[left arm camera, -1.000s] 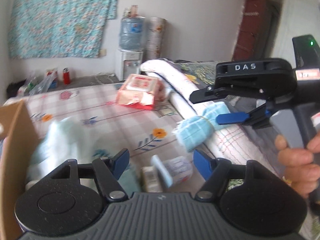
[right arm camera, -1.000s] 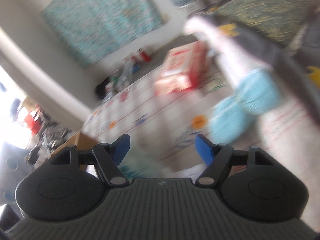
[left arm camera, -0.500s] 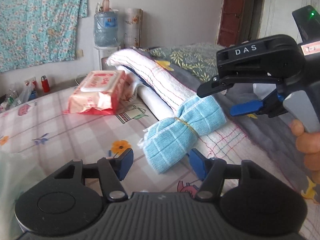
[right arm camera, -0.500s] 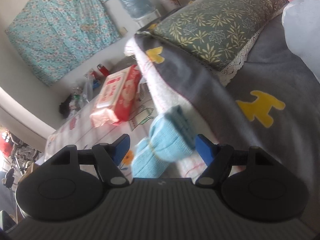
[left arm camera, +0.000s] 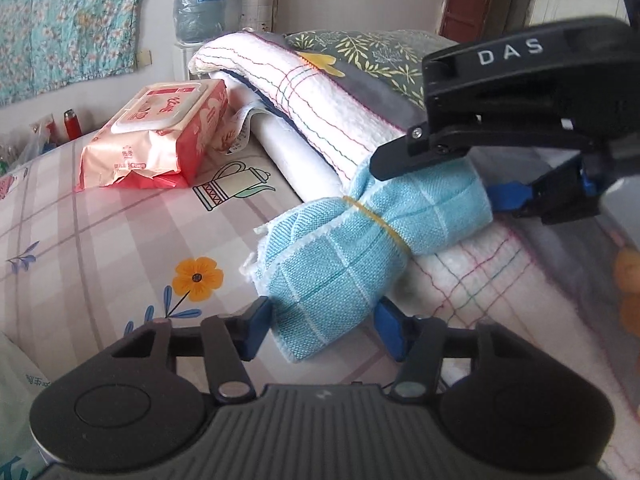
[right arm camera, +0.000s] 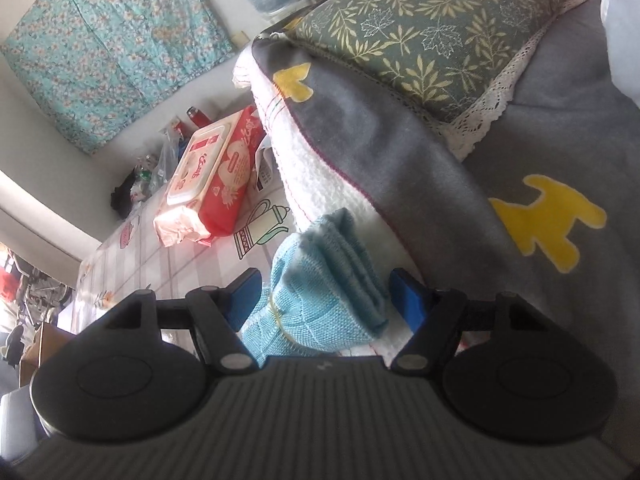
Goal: Organize soft objects
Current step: 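Close both grippers on the blue towel bundle tied with a rubber band, then lift the blue towel bundle with both grippers and carry it to the box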
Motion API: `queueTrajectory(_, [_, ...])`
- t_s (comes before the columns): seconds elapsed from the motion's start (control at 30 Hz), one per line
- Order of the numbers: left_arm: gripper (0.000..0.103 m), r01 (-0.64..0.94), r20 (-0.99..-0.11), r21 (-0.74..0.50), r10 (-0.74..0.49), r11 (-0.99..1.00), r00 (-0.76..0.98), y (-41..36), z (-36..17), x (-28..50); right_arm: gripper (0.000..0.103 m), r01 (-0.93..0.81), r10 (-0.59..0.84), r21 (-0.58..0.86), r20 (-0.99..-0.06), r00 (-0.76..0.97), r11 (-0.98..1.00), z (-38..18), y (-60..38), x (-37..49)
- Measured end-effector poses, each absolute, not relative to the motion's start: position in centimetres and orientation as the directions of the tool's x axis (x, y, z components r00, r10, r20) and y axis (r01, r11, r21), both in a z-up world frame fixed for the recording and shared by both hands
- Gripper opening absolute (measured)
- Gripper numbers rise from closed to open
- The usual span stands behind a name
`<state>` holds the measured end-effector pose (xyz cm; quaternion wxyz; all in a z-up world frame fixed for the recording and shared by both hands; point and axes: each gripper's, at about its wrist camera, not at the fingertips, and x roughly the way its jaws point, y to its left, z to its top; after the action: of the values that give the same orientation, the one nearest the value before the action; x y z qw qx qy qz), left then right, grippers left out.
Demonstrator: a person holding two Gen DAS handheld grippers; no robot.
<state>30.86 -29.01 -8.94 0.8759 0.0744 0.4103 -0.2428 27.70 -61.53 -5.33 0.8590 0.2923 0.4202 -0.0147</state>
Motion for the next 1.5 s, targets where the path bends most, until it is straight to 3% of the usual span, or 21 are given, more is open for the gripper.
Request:
queueTrajectory(0.17, [0.03, 0.473, -0.758, -0.024, -0.324, 0.881, 0.566, -29.3, -8.8, 31.0, 0.037, 0.277, 0.224, 0.506, -0.721, 0.656, 0.817, -5.5, -62.0, 27.5])
queueTrajectory(0.23, [0.021, 0.472, -0.756, -0.014, -0.318, 0.881, 0.572, -29.3, -8.5, 30.9, 0.028, 0.277, 0.23, 0.516, -0.715, 0.661, 0.81, -5.5, -62.1, 27.2])
queueTrajectory(0.37, [0.017, 0.47, -0.745, -0.016, -0.324, 0.883, 0.583, -29.0, -7.4, 29.9, 0.021, 0.263, 0.239, 0.532, -0.695, 0.678, 0.805, -4.5, -62.0, 26.4])
queueTrajectory(0.63, [0.017, 0.48, -0.668, -0.007, -0.361, 0.877, 0.651, -26.5, -2.6, 26.5, 0.019, 0.184, 0.261, 0.56, -0.621, 0.739, 0.808, 0.4, -60.6, 23.4])
queueTrajectory(0.93, [0.016, 0.399, -0.541, -0.001, -0.336, 0.917, 0.771, -19.0, 4.6, 23.2, 0.019, -0.017, 0.368, 0.595, -0.473, 0.8, 0.804, 8.3, -55.7, 21.0])
queueTrajectory(1.23, [0.016, 0.183, -0.479, 0.031, -0.146, 0.983, 0.865, -6.3, 8.5, 19.7, 0.019, -0.246, 0.583, 0.642, -0.383, 0.717, 0.726, 12.1, -44.2, 21.8])
queueTrajectory(1.5, [0.016, -0.063, -0.493, 0.064, 0.087, 0.996, 0.866, 5.7, 9.0, 14.8, 0.019, -0.394, 0.778, 0.693, -0.405, 0.48, 0.604, 12.7, -29.2, 23.1])
